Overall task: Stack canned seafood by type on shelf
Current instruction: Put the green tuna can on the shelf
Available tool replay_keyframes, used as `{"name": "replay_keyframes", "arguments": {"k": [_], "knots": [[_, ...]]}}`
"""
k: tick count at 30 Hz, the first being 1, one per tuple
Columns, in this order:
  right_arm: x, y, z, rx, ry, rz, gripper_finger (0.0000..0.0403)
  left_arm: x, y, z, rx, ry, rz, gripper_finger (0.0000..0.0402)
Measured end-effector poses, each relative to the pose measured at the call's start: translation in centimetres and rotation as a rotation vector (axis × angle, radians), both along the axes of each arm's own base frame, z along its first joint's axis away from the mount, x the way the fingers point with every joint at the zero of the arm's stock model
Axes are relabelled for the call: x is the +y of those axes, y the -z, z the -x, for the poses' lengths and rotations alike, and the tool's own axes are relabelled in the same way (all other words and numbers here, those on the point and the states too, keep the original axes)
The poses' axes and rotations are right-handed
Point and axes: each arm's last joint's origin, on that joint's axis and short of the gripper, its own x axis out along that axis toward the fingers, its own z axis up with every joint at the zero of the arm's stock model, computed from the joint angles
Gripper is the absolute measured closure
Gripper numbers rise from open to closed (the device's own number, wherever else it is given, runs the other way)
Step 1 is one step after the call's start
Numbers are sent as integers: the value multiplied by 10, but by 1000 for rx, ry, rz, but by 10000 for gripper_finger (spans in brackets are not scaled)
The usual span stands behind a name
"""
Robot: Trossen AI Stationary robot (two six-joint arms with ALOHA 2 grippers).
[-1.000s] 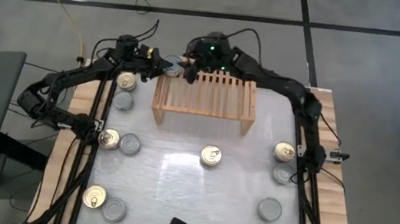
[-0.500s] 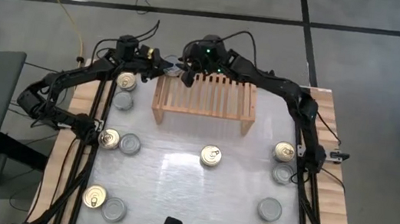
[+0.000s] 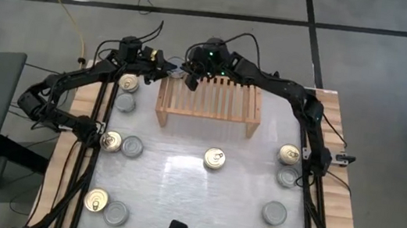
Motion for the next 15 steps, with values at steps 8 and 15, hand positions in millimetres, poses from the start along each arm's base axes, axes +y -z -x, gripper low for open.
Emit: {"name": "replay_keyframes", "arguments": {"k": [8, 15], "knots": [[-4, -4, 1, -45, 24, -14, 332, 0, 0, 0, 1, -1, 0, 162], [-8, 11, -6, -33, 29, -30, 338, 0, 0, 0, 1, -3, 0, 162]]}}
